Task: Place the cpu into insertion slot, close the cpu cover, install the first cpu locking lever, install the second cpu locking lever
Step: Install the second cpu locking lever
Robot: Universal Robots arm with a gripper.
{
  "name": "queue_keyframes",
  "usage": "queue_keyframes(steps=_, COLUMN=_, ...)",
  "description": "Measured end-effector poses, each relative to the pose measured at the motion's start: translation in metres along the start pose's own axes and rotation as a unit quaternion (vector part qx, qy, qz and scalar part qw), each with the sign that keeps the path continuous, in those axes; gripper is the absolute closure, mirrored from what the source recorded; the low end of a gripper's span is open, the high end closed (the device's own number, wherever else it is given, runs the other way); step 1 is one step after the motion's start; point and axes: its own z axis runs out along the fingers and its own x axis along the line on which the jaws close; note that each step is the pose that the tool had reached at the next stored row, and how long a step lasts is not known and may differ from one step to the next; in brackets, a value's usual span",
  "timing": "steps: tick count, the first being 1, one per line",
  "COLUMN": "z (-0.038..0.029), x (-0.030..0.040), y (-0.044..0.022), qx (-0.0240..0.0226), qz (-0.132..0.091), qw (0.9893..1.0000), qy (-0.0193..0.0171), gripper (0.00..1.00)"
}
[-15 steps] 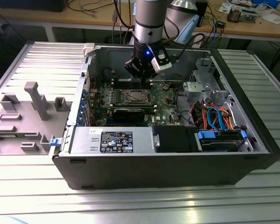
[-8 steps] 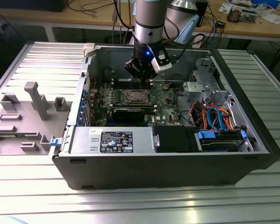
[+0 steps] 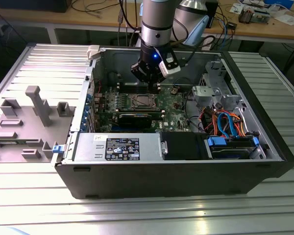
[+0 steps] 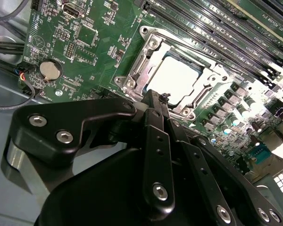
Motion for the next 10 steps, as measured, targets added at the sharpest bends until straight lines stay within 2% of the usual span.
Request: queue_keyframes(steps=10, z=-0.0001, x=-0.0001, y=-0.0027, qx=0.0, qz=0.0, qw=1.0, qy=0.0, gripper=0.89)
